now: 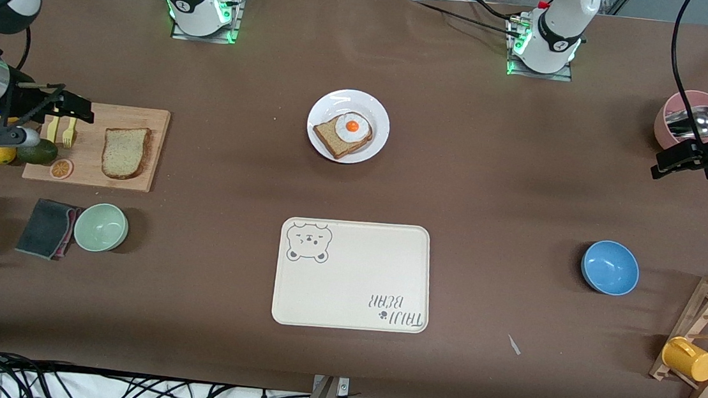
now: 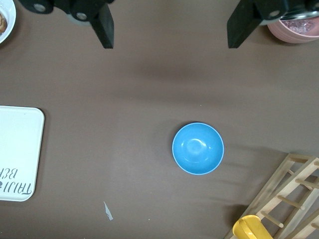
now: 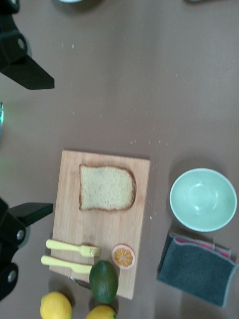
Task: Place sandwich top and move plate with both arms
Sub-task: 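Move the right gripper down over the bread slice on the cutting board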
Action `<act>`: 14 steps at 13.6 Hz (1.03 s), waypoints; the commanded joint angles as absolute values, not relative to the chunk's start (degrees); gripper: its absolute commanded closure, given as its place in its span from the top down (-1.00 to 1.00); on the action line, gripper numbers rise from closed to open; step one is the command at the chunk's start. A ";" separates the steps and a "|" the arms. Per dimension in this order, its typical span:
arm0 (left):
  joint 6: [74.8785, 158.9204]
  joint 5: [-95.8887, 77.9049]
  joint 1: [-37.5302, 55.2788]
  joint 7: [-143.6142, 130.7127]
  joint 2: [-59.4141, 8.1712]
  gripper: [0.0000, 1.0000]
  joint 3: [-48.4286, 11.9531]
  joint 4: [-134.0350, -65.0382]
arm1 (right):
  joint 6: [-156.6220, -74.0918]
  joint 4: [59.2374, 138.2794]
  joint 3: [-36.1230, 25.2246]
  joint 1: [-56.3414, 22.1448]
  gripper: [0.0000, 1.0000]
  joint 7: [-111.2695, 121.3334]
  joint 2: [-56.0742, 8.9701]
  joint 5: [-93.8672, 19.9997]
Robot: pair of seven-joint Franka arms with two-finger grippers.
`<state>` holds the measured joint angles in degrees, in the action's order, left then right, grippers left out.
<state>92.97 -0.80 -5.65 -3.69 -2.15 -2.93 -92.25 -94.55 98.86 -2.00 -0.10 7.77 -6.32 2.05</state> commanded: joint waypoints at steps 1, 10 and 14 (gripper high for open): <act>91.32 -2.20 -5.54 -4.04 -2.29 1.00 -2.72 -90.70 | -99.82 104.04 -1.58 -1.14 1.00 7.30 -5.45 6.58; 91.06 -2.11 -5.54 -5.54 -2.37 1.00 -2.72 -90.70 | -125.22 126.80 1.49 -4.04 0.98 -9.47 -5.45 22.30; 91.05 -2.11 -5.54 -5.54 -2.46 1.00 -2.72 -90.70 | -131.99 130.86 1.41 -3.96 0.73 -13.80 -9.22 27.68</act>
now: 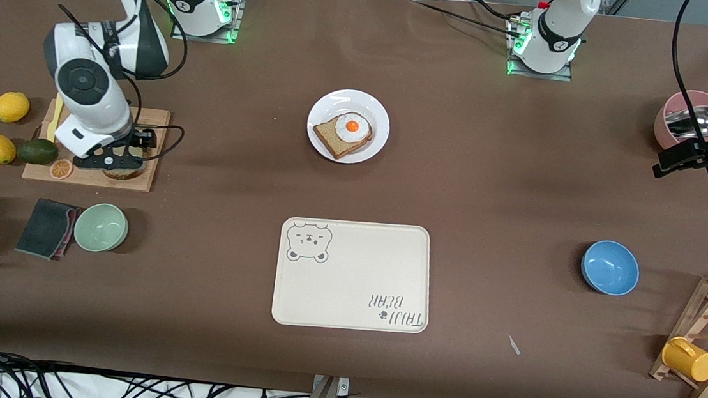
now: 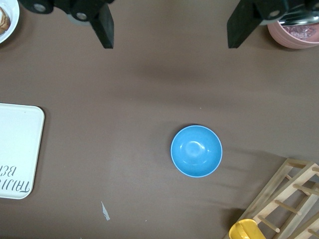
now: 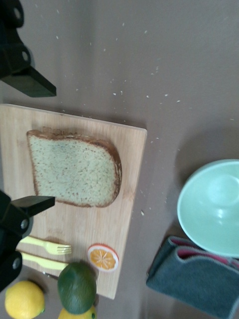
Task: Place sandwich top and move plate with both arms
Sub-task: 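Close the right gripper on the bread slice's crust edge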
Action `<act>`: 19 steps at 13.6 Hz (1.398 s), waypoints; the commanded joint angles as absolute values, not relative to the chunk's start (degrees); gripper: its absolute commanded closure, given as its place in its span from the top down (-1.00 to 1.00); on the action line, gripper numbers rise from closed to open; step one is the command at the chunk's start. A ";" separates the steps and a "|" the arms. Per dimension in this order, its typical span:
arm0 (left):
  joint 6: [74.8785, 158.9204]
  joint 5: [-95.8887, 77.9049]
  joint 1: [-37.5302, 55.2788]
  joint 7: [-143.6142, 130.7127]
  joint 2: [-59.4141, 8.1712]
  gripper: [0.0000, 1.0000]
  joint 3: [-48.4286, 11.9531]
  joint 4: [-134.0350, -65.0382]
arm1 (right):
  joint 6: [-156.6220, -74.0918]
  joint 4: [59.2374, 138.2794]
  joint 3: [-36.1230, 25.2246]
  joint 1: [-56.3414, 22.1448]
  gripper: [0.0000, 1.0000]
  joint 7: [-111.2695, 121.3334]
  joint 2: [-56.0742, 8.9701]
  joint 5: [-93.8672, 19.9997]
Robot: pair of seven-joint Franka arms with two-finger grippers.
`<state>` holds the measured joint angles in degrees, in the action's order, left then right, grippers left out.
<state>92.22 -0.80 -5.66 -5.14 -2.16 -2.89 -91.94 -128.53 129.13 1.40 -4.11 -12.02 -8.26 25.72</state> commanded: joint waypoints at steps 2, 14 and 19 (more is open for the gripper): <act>91.05 -2.11 -5.54 -5.54 -2.46 1.00 -2.72 -90.70 | -135.16 131.83 1.23 -3.87 0.71 -15.19 -11.06 27.77; 91.05 -2.20 -5.54 -5.54 -2.46 1.00 -2.64 -90.70 | -139.13 132.01 -1.67 -3.60 0.27 -17.40 -18.19 30.50; 91.05 -2.20 -5.54 -5.54 -2.46 1.00 -2.64 -90.70 | -138.69 131.92 -1.93 -3.52 -0.15 -17.31 -18.81 30.50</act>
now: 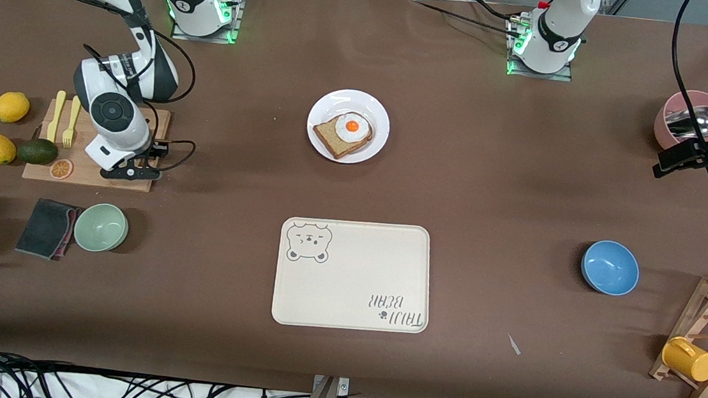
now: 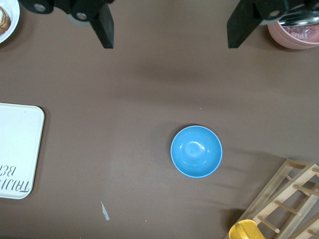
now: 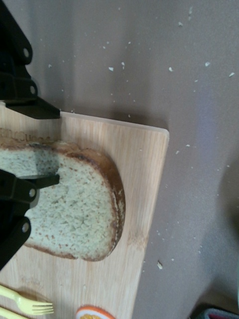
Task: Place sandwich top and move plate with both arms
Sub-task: 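Close the right gripper on the bread slice's crust edge, then lift the bread slice with the right gripper and carry it toward the plate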
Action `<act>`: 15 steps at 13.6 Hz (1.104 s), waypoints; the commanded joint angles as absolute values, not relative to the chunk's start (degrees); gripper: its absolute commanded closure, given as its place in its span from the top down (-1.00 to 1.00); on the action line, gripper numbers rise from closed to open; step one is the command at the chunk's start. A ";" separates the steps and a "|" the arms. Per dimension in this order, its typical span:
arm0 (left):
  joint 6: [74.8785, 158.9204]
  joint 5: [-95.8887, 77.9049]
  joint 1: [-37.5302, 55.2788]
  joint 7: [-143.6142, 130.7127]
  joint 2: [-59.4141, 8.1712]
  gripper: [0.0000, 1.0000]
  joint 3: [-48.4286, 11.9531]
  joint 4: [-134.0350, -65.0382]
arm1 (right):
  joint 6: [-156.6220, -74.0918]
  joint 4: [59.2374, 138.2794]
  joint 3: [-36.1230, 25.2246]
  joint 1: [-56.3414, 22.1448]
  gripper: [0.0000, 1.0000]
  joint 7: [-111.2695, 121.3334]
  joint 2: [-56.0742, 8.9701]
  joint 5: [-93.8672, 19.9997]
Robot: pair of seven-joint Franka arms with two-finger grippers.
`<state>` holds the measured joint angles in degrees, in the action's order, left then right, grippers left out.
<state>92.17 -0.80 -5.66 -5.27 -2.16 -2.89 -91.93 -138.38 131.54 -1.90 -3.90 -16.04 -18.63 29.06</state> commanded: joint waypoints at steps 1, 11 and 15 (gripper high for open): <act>91.05 -2.20 -5.54 -5.54 -2.46 1.00 -2.64 -90.70 | -138.34 131.75 -2.02 -3.60 -0.30 -17.31 -18.90 30.50; 91.05 -2.20 -5.54 -5.54 -2.46 1.00 -2.64 -90.70 | -130.38 125.89 -1.41 -4.39 -1.00 -19.51 -19.77 29.97; 90.97 -2.20 -5.54 -5.71 -2.46 1.00 -2.64 -90.70 | -117.18 115.95 -1.41 -9.04 -1.00 -19.60 -21.00 29.44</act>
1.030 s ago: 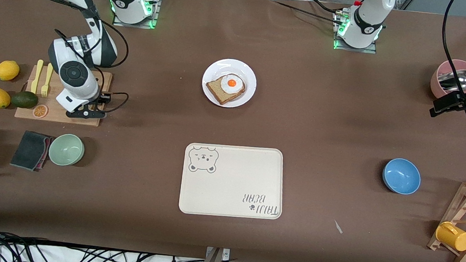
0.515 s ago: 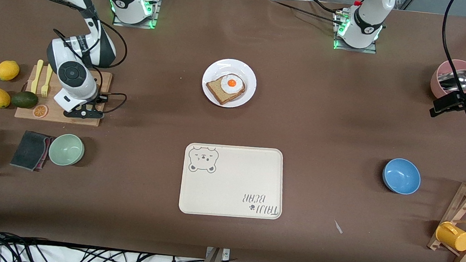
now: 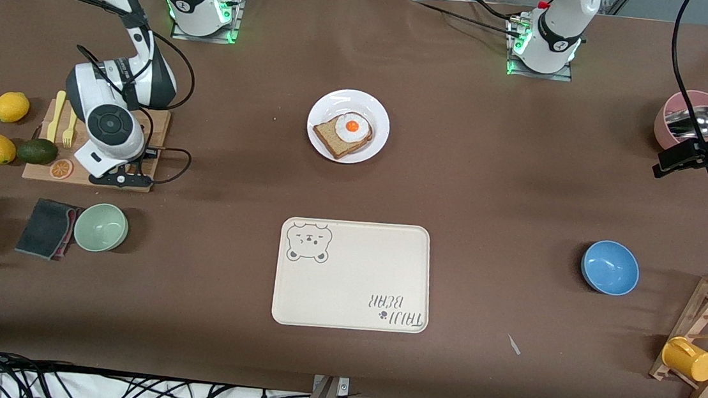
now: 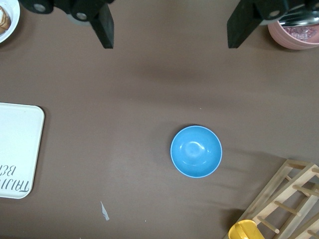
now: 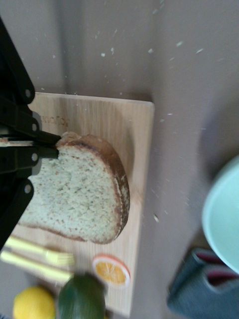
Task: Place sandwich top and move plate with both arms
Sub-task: 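Lift the bread slice with the right gripper and carry it toward the plate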
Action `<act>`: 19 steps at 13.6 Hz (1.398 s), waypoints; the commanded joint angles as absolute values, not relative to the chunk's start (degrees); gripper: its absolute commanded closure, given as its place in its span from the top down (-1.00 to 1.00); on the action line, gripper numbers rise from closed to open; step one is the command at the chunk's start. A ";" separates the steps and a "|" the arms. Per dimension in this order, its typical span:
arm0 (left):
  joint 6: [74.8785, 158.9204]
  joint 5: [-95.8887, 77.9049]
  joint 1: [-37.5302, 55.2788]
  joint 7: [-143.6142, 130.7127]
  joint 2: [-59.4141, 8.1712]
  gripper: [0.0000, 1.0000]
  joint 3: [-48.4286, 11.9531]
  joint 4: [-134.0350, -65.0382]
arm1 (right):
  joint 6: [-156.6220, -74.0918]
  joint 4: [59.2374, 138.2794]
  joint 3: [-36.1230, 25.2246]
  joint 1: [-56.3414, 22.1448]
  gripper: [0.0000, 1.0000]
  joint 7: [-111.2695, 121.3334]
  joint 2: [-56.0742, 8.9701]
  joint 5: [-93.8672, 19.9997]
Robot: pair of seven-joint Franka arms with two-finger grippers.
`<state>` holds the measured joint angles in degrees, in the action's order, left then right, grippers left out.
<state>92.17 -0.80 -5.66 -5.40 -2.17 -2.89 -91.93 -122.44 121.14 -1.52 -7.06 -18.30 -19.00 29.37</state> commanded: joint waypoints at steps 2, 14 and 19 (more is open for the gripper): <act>91.05 -2.20 -5.54 -5.71 -2.46 1.00 -2.64 -90.70 | -113.57 112.69 -1.41 -11.32 -1.00 -19.43 -21.09 25.95; 90.97 -2.20 -5.54 -5.71 -2.46 1.00 -2.64 -90.70 | -95.27 94.14 -1.41 -32.06 -1.00 -46.11 -26.89 2.04; 90.62 -2.99 -5.54 -6.77 -2.46 1.00 -2.72 -90.70 | -95.98 91.59 -1.41 -41.82 -1.00 -62.72 -29.09 -4.04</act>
